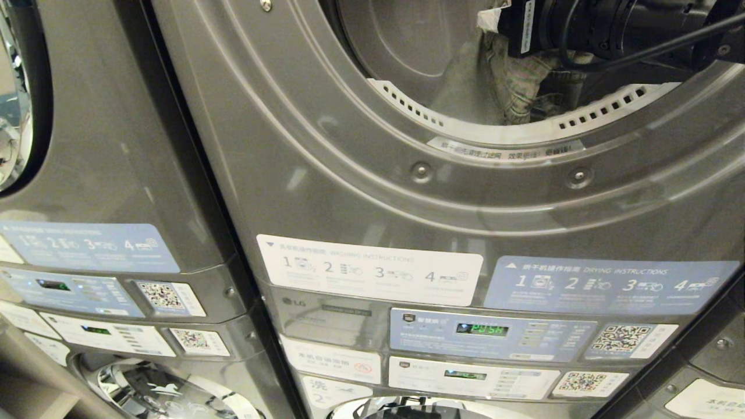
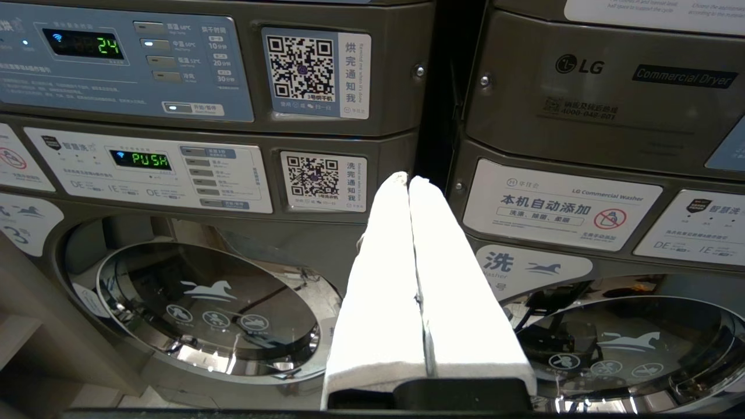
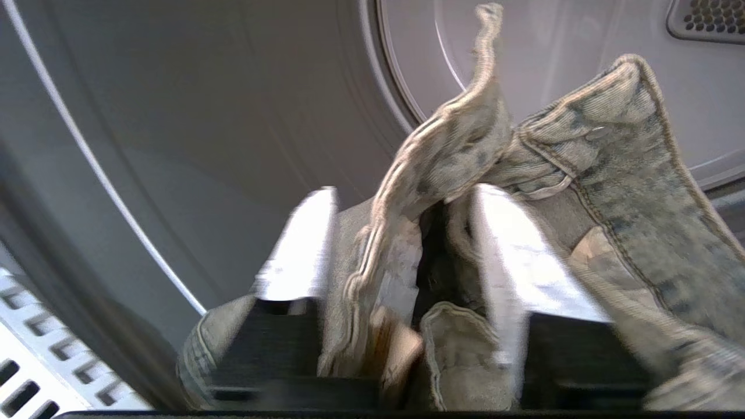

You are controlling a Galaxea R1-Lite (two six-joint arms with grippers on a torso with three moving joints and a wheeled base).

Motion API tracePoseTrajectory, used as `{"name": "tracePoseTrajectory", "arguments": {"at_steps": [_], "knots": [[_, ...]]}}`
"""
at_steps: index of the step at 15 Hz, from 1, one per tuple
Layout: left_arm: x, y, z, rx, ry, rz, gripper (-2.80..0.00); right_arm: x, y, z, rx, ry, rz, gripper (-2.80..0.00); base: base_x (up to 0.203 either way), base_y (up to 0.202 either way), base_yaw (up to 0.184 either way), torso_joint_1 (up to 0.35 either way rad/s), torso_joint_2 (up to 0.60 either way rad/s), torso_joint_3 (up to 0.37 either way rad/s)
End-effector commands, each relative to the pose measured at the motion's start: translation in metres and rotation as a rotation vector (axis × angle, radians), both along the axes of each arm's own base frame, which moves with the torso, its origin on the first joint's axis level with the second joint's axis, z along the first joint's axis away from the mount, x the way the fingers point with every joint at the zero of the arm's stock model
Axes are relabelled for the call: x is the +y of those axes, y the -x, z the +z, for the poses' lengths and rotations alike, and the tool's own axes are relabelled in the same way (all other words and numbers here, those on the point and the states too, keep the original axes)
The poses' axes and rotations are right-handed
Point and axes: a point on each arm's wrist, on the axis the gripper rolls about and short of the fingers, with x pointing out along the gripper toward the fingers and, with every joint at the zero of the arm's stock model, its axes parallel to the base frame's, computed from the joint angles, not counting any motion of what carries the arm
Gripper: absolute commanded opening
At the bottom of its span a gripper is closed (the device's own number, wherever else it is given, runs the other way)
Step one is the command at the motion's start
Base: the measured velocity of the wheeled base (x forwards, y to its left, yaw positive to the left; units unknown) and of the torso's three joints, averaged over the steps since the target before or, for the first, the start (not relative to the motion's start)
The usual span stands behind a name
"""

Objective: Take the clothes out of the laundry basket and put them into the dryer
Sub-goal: Put the clothes in the dryer

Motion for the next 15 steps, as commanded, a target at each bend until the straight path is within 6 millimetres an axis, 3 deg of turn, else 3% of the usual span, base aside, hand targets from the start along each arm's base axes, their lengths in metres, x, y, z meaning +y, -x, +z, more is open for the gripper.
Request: {"name": "tracePoseTrajectory", "arguments": {"at_steps": [1, 3, 5, 8, 9, 10, 12, 13, 15], "knots": [[0.000, 0.000, 0.000, -0.002, 0.000, 0.001, -2.80, -0.002, 0.004, 0.004, -0.009, -0.003, 0.001, 0.00, 0.000, 0.000, 0.000, 0.000, 0.00, 0.000], [0.000, 0.000, 0.000, -0.002, 0.000, 0.001, -2.80, 0.001, 0.018, 0.012, -0.035, -0.017, 0.032, 0.00, 0.000, 0.000, 0.000, 0.000, 0.00, 0.000], [0.000, 0.000, 0.000, -0.002, 0.000, 0.001, -2.80, 0.020, 0.042, 0.020, -0.061, -0.042, 0.133, 0.00, 0.000, 0.000, 0.000, 0.000, 0.00, 0.000], [0.000, 0.000, 0.000, -0.001, 0.000, 0.001, -2.80, 0.037, 0.031, 0.016, -0.122, -0.078, 0.158, 0.00, 0.000, 0.000, 0.000, 0.000, 0.00, 0.000], [0.000, 0.000, 0.000, -0.001, 0.000, 0.001, -2.80, 0.040, 0.041, 0.024, -0.161, -0.105, 0.177, 0.00, 0.000, 0.000, 0.000, 0.000, 0.00, 0.000], [0.000, 0.000, 0.000, -0.002, 0.000, 0.001, -2.80, 0.045, 0.065, 0.032, -0.183, -0.132, 0.216, 0.00, 0.000, 0.000, 0.000, 0.000, 0.00, 0.000], [0.000, 0.000, 0.000, -0.001, 0.000, 0.001, -2.80, 0.043, 0.104, 0.021, -0.139, -0.107, 0.263, 0.00, 0.000, 0.000, 0.000, 0.000, 0.00, 0.000], [0.000, 0.000, 0.000, -0.002, 0.000, 0.001, -2.80, 0.039, 0.123, 0.009, -0.113, -0.074, 0.283, -2.80, 0.000, 0.000, 0.000, 0.000, 0.00, 0.000], [0.000, 0.000, 0.000, -0.001, 0.000, 0.001, -2.80, 0.015, 0.162, 0.000, -0.117, -0.058, 0.298, -2.80, 0.000, 0.000, 0.000, 0.000, 0.00, 0.000]]}}
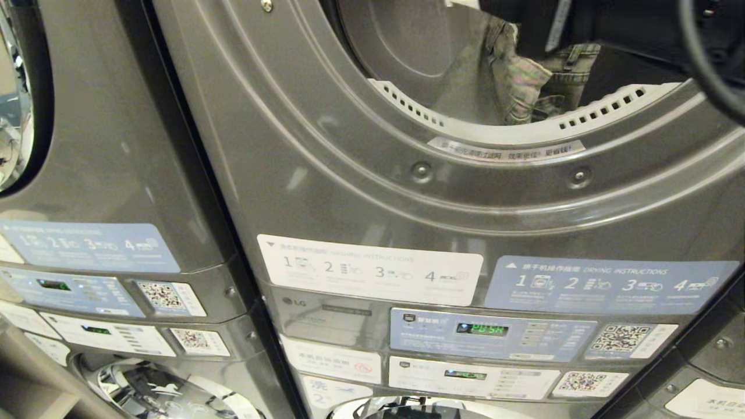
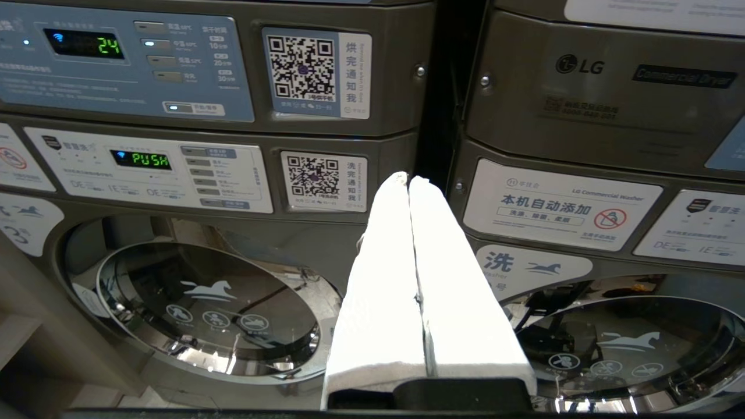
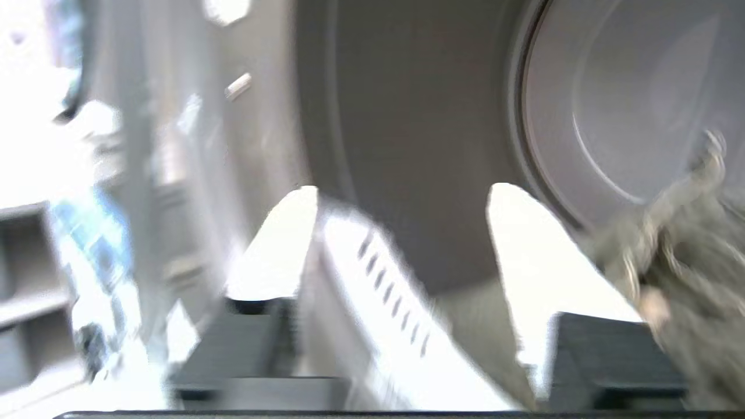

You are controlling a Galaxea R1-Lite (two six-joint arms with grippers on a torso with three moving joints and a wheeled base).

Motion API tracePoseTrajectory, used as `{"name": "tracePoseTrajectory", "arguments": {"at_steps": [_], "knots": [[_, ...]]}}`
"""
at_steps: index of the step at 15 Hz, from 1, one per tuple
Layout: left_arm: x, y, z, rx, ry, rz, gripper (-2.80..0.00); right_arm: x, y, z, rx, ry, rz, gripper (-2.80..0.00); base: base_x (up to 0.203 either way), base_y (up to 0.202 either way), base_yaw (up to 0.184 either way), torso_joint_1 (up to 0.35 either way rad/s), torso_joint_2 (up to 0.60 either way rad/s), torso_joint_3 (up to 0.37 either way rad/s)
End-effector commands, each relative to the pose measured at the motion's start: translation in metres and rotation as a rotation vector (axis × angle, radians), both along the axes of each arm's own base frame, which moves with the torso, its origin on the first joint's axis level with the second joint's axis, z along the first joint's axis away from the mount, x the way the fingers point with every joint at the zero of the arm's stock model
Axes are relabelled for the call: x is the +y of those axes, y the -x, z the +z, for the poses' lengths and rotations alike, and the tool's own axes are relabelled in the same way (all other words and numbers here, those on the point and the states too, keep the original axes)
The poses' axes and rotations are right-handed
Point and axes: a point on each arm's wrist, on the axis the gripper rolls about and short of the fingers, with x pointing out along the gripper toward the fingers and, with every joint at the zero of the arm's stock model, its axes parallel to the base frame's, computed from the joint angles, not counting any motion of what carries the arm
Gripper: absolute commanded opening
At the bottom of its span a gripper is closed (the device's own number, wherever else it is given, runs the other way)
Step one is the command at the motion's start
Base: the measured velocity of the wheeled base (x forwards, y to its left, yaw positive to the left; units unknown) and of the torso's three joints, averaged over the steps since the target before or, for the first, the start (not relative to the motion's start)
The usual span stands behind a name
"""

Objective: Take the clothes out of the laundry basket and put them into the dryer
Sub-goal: Put the clothes in the dryer, then close the dryer

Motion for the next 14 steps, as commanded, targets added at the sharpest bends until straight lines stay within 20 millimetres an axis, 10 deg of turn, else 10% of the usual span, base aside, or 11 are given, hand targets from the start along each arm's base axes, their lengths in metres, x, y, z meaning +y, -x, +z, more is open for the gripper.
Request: {"name": "tracePoseTrajectory", "arguments": {"at_steps": [1, 8, 14], "knots": [[0.000, 0.000, 0.000, -0.001, 0.000, 0.001, -2.80, -0.037, 0.041, 0.004, -0.032, -0.031, 0.025, -2.80, 0.000, 0.000, 0.000, 0.000, 0.00, 0.000], [0.000, 0.000, 0.000, -0.001, 0.000, 0.001, -2.80, -0.103, 0.087, -0.056, 0.052, -0.001, -0.049, -2.80, 0.000, 0.000, 0.000, 0.000, 0.00, 0.000], [0.000, 0.000, 0.000, -0.002, 0.000, 0.001, -2.80, -0.139, 0.085, -0.118, 0.188, 0.021, -0.299, -2.80, 0.000, 0.000, 0.000, 0.000, 0.00, 0.000]]}}
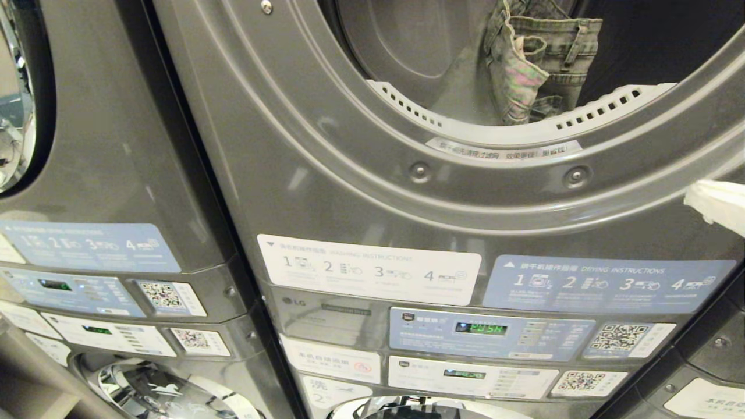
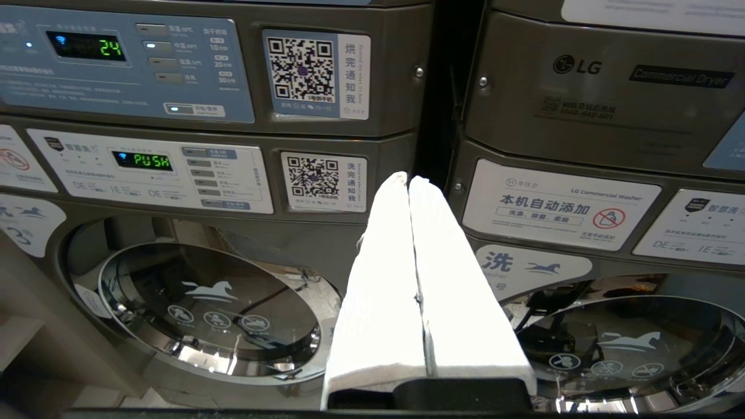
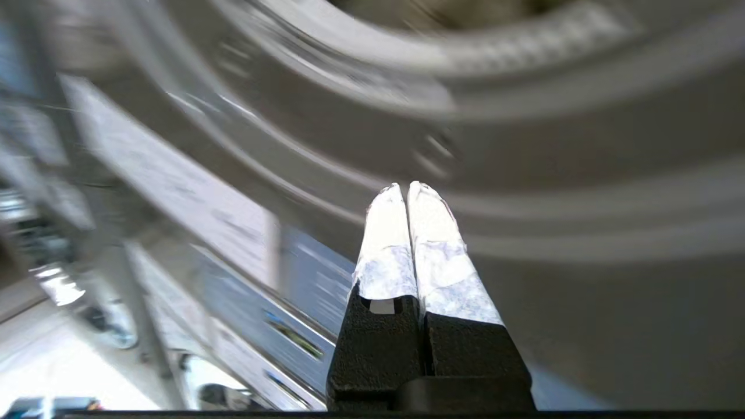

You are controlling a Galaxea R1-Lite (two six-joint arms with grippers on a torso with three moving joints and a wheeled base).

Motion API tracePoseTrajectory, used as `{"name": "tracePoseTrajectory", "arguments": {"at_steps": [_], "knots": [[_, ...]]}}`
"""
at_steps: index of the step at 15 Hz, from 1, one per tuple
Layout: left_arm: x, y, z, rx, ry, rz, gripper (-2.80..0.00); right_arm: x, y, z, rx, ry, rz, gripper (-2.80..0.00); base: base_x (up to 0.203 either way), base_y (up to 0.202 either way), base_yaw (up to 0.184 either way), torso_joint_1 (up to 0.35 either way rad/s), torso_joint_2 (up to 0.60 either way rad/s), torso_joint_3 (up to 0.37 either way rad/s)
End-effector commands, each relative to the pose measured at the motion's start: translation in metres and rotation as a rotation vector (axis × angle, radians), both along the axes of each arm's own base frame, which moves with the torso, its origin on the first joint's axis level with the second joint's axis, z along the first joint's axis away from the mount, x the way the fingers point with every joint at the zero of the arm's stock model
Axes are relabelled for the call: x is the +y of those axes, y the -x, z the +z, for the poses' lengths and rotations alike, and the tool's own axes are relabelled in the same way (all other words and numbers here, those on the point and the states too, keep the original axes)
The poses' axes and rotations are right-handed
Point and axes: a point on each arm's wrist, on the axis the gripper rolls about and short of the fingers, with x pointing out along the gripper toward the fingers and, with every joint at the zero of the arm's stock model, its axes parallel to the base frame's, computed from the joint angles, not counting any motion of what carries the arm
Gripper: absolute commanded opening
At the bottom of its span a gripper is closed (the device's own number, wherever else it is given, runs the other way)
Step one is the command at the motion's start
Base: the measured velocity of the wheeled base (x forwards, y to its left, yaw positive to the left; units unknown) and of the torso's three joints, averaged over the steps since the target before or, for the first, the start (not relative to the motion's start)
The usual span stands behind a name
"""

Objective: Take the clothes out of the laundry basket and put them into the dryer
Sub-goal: Close the dryer

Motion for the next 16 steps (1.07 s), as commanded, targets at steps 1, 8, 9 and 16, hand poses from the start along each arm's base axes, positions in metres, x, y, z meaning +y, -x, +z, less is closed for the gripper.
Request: {"name": "tracePoseTrajectory", "arguments": {"at_steps": [1, 8, 9, 16], "knots": [[0.000, 0.000, 0.000, -0.001, 0.000, 0.000, -2.80, -0.016, 0.003, -0.010, 0.008, -0.024, -0.093, -2.80, 0.000, 0.000, 0.000, 0.000, 0.00, 0.000], [0.000, 0.000, 0.000, -0.001, 0.000, 0.000, -2.80, -0.059, 0.048, -0.124, 0.162, -0.009, -0.293, -2.80, 0.000, 0.000, 0.000, 0.000, 0.00, 0.000], [0.000, 0.000, 0.000, -0.002, 0.000, 0.000, -2.80, -0.062, 0.057, -0.145, 0.182, -0.006, -0.318, -2.80, 0.000, 0.000, 0.000, 0.000, 0.00, 0.000], [0.000, 0.000, 0.000, -0.001, 0.000, 0.000, -2.80, -0.064, 0.111, -0.205, 0.066, -0.052, -0.385, -2.80, 0.000, 0.000, 0.000, 0.000, 0.00, 0.000]]}}
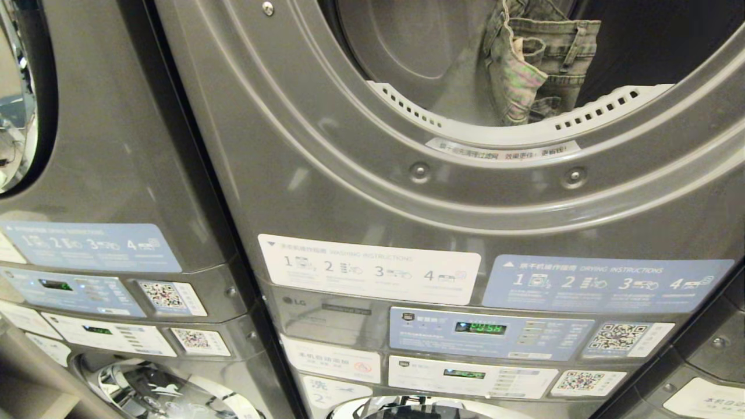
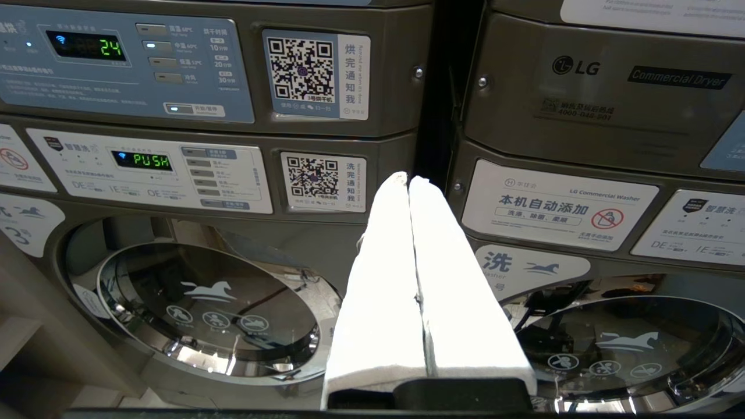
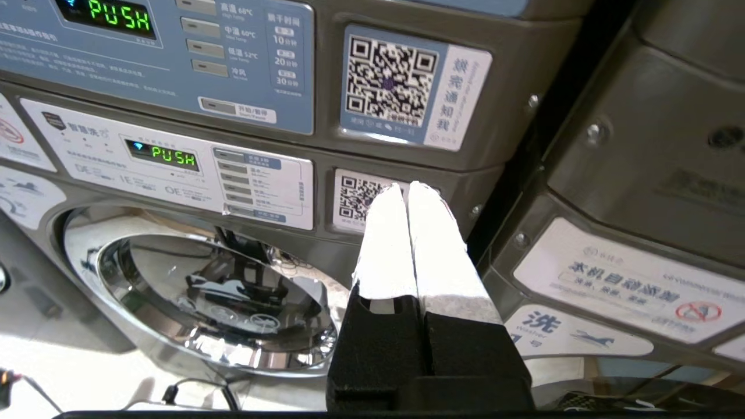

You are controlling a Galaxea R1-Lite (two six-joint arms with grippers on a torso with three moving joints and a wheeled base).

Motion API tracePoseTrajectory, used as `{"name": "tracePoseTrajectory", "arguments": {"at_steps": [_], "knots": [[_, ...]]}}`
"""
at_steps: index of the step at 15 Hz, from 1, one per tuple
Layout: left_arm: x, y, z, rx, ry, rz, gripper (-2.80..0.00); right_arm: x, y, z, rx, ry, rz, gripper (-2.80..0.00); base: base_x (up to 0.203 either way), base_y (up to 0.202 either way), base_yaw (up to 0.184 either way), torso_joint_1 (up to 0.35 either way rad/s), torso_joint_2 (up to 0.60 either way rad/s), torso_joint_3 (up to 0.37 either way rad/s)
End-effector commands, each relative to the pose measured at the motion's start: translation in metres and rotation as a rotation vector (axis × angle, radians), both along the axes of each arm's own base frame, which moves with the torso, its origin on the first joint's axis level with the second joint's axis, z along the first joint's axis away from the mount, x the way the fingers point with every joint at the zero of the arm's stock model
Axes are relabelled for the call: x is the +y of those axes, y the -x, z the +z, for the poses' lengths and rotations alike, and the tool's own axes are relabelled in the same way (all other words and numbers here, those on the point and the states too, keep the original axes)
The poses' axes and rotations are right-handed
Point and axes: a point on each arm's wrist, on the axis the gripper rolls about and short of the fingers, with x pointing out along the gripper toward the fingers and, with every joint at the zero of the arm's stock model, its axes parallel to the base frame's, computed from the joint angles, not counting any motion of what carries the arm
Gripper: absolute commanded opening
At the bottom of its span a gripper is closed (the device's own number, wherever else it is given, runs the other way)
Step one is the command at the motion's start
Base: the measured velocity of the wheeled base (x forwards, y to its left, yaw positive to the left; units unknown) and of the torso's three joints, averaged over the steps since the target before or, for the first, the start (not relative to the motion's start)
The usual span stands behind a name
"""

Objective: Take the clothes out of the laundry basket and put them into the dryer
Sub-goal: Close the dryer

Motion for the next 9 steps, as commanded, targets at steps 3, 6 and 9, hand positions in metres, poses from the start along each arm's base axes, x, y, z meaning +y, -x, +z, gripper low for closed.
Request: {"name": "tracePoseTrajectory", "arguments": {"at_steps": [3, 6, 9], "knots": [[0.0000, 0.0001, -0.0001, -0.002, 0.001, 0.000, -2.80, 0.0002, 0.0077, -0.0044, -0.090, 0.009, -0.013, -2.80, 0.000, 0.000, 0.000, 0.000, 0.00, 0.000], [0.0000, 0.0000, -0.0004, -0.001, 0.000, 0.000, -2.80, 0.0003, 0.0076, -0.0048, -0.088, -0.001, -0.013, -2.80, 0.000, 0.000, 0.000, 0.000, 0.00, 0.000], [0.0000, 0.0000, -0.0004, -0.001, 0.000, 0.000, -2.80, 0.0003, 0.0076, -0.0048, -0.088, -0.001, -0.011, -2.80, 0.000, 0.000, 0.000, 0.000, 0.00, 0.000]]}}
